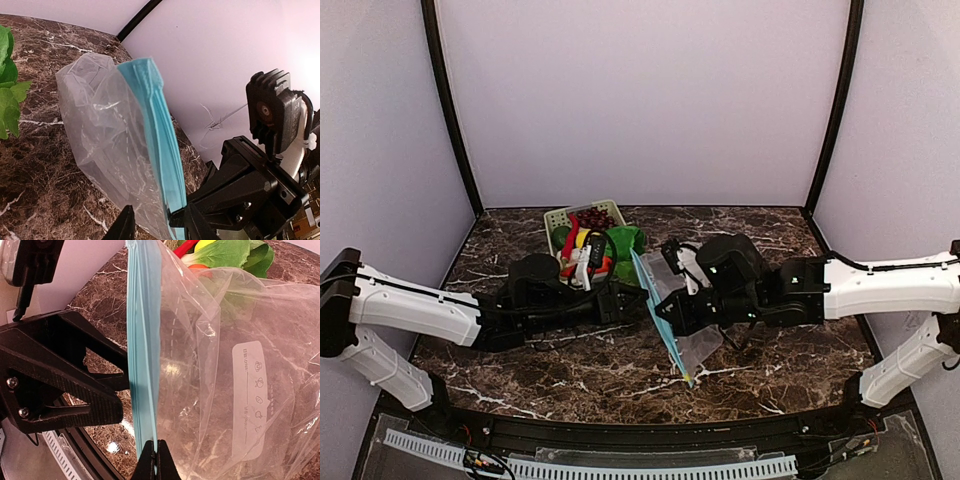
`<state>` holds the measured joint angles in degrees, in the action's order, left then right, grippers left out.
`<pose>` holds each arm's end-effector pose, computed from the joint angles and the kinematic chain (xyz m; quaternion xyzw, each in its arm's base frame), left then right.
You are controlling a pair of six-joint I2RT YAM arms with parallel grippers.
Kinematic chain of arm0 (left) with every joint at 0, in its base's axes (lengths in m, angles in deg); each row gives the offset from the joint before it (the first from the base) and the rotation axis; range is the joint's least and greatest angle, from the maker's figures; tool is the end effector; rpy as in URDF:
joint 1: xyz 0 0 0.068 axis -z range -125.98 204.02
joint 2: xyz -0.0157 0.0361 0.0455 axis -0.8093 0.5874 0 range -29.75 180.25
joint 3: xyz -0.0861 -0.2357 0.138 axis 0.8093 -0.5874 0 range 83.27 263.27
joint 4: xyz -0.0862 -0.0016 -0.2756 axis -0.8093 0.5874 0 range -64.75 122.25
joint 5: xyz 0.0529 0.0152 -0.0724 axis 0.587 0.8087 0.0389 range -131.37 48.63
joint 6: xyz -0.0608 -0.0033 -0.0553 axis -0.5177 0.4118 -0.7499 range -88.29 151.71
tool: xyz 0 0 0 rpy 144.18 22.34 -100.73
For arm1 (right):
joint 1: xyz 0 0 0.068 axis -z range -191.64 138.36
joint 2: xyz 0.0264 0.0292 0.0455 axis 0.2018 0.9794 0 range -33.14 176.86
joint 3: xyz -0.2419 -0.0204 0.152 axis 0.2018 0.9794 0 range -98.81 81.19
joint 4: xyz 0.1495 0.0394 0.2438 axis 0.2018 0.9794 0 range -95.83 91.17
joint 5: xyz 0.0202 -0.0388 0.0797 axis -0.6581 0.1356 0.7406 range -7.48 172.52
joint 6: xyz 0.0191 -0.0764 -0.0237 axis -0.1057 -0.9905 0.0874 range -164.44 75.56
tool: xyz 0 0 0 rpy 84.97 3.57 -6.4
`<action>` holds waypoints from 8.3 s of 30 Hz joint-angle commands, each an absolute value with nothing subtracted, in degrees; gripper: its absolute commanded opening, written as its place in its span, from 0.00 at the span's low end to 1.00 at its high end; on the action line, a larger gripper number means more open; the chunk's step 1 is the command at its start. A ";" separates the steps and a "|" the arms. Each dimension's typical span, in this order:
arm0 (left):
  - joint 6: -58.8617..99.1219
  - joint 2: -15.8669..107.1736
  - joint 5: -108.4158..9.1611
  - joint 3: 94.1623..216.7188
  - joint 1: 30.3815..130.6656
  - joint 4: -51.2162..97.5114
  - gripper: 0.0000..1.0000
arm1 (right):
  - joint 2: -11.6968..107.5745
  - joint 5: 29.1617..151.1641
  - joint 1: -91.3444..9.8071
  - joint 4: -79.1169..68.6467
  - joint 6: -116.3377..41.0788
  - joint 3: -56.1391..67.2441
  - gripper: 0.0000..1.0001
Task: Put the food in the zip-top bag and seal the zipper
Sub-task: Open the zipper food storage bag at the center of the board, then pick up the fake vegetable from the bin, then place the fake vegetable in the zipper food storage bag.
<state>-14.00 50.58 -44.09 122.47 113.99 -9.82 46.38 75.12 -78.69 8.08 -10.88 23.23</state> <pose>0.1792 -0.3167 0.2372 0.1081 0.7356 -0.5435 0.3898 0.1505 0.3318 0.2579 -0.2272 0.8580 0.3151 0.3361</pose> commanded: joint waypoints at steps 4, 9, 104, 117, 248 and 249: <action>-15.18 52.87 -44.68 124.00 114.24 -11.11 0.29 | 47.34 73.79 -79.38 7.24 -10.78 21.25 0.00; -15.74 53.87 -45.33 124.18 114.30 -11.99 0.27 | 47.49 73.51 -79.54 7.48 -10.58 21.15 0.00; 14.28 73.00 -32.38 167.88 82.52 51.94 0.57 | 44.45 67.46 -78.68 29.09 -8.48 10.19 0.00; 13.27 83.31 -38.24 171.43 79.29 50.25 0.44 | 43.29 67.93 -78.56 26.91 -8.62 11.57 0.00; -32.22 39.28 -36.78 126.79 129.26 19.44 0.07 | 46.51 75.46 -72.66 20.52 -9.97 15.61 0.00; -31.98 39.61 -34.92 127.84 129.26 19.53 0.07 | 46.35 75.68 -72.96 20.13 -9.96 15.96 0.00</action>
<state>-33.61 39.70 -41.29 125.51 128.94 17.50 48.57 72.81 -71.41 24.39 -8.78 14.18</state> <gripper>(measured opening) 0.190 0.006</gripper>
